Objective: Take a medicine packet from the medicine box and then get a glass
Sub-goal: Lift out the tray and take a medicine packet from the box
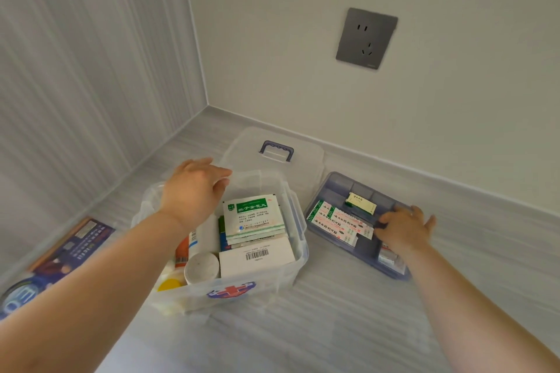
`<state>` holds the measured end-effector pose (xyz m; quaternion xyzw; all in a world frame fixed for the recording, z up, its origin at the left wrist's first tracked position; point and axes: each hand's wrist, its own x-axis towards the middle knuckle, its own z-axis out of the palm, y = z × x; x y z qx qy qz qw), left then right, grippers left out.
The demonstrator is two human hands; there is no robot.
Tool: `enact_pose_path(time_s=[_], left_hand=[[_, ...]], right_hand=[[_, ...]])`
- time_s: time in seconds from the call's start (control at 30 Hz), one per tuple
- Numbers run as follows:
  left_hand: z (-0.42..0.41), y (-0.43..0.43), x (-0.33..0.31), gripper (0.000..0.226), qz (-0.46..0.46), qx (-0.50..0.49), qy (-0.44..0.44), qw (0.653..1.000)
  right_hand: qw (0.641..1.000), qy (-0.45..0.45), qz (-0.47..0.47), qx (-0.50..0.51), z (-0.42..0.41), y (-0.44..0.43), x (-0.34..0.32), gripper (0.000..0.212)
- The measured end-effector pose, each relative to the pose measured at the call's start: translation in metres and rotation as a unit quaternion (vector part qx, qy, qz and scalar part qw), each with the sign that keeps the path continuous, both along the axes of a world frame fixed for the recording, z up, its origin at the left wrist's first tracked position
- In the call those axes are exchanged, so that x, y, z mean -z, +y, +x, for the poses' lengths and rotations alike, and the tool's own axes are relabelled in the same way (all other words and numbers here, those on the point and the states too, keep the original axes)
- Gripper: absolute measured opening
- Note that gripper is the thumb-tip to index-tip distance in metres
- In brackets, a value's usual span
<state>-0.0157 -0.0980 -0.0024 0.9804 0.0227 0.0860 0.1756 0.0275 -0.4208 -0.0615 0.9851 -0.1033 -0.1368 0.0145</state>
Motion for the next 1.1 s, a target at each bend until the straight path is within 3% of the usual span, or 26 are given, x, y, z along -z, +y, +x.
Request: enact_pose_path(time_s=[0.1, 0.27, 0.33, 0.43, 0.53, 0.67, 0.87, 1.0, 1.1], left_hand=[[-0.008, 0.005, -0.002, 0.038, 0.029, 0.041, 0.027, 0.998], [-0.037, 0.004, -0.012, 0.018, -0.011, 0.067, -0.074, 0.995], [-0.039, 0.0, -0.011, 0.021, 0.005, 0.074, 0.001, 0.997], [-0.032, -0.003, -0.006, 0.035, 0.032, 0.035, 0.107, 0.993], [-0.028, -0.001, 0.001, 0.051, 0.12, 0.021, 0.168, 0.978], [-0.028, 0.007, 0.011, 0.06, 0.111, 0.008, 0.173, 0.979], [-0.049, 0.03, 0.015, 0.051, 0.009, 0.017, 0.084, 0.996], [-0.064, 0.034, 0.024, 0.046, 0.043, 0.065, 0.074, 0.994], [-0.065, 0.032, 0.025, 0.04, 0.013, 0.051, 0.055, 0.997]], right_hand=[[1.0, 0.003, 0.023, 0.012, -0.003, 0.0, -0.003, 0.032], [0.989, -0.102, 0.098, 0.038, -0.012, 0.006, -0.024, 0.039], [0.972, -0.179, 0.154, 0.01, -0.017, 0.022, -0.04, 0.036], [0.917, -0.268, 0.277, -0.103, -0.03, 0.065, -0.067, 0.029], [0.885, -0.189, 0.336, -0.262, -0.042, 0.116, -0.085, 0.026], [0.893, -0.008, 0.216, -0.395, -0.034, 0.168, -0.081, 0.038], [0.904, 0.079, 0.044, -0.419, -0.016, 0.195, -0.07, 0.05], [0.897, 0.119, 0.004, -0.425, -0.01, 0.203, -0.069, 0.062], [0.897, 0.138, 0.006, -0.42, -0.006, 0.207, -0.072, 0.069]])
